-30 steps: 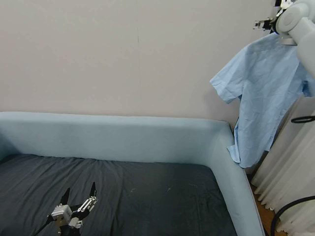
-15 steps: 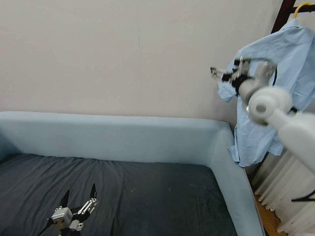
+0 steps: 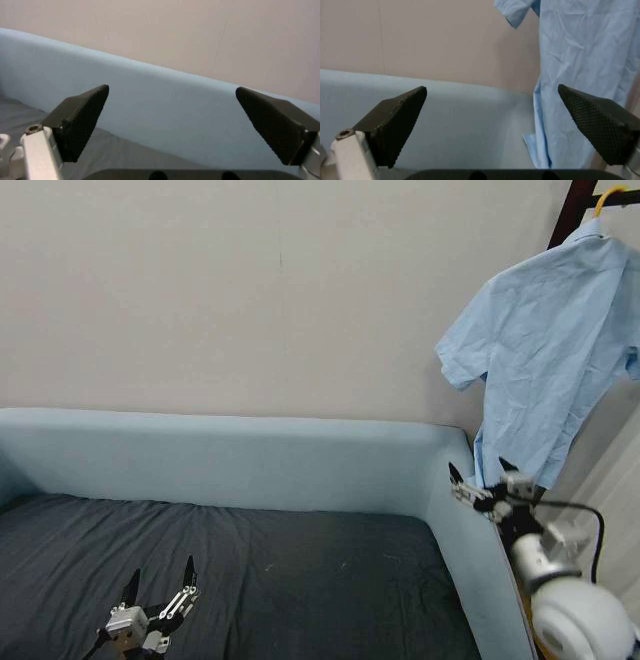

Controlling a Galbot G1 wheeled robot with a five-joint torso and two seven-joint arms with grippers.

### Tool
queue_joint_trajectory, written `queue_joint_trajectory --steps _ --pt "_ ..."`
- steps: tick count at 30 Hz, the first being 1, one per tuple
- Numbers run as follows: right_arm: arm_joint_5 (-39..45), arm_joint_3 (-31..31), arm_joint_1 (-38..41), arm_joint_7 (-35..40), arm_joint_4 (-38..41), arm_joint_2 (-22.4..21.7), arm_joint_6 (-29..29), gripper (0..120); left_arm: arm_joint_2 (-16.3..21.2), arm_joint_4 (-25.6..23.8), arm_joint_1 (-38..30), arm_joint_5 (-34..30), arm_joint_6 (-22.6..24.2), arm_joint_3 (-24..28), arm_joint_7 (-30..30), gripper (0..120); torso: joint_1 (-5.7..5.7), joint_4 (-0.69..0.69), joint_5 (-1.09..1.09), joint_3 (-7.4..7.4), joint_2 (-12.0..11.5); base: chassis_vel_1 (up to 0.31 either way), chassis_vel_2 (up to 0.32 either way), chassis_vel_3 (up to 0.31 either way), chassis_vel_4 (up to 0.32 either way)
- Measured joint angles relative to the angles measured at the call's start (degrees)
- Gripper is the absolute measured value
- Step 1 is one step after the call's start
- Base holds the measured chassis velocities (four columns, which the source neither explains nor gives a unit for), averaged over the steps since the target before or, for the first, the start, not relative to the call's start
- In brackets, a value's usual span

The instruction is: Pick up the clothes from the sofa and hang them on the clothes hanger.

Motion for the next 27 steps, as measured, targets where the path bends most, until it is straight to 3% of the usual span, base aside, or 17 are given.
queue_joint_trajectory --steps 1,5,11,19,27 --pt "0.0 0.0 0.0 0.0 0.0 0.0 0.0 100 0.0 0.0 0.0 0.0 0.0 0.0 0.0 100 0.0 0.0 0.0 0.0 0.0 0.0 0.0 0.0 0.0" --pt "-10.18 1.74 -13.02 -3.1 3.01 9.71 8.7 100 0.36 0.04 0.27 0.4 -0.33 0.27 0.05 100 0.0 0.0 -0.02 0.0 0.0 0.0 0.0 0.0 0.0" --pt "-16.37 1.02 -18.85 -5.08 3.13 16.05 15.2 100 0.41 0.13 1.47 2.31 -1.01 1.12 0.37 100 0.0 0.02 -0.03 0.0 0.01 0.0 0.0 0.0 0.0" --pt "-18.35 0.31 -19.51 -6.02 2.86 17.69 16.89 100 3.08 0.55 3.25 4.2 -2.23 1.88 1.0 100 0.01 0.01 -0.02 0.01 0.01 0.0 0.0 0.0 0.0" --pt "-18.89 -0.19 -19.48 -5.72 2.65 18.0 17.04 100 2.89 0.88 2.79 4.95 -2.47 2.77 0.86 100 0.01 0.01 -0.01 0.02 0.01 0.0 0.0 0.0 0.0"
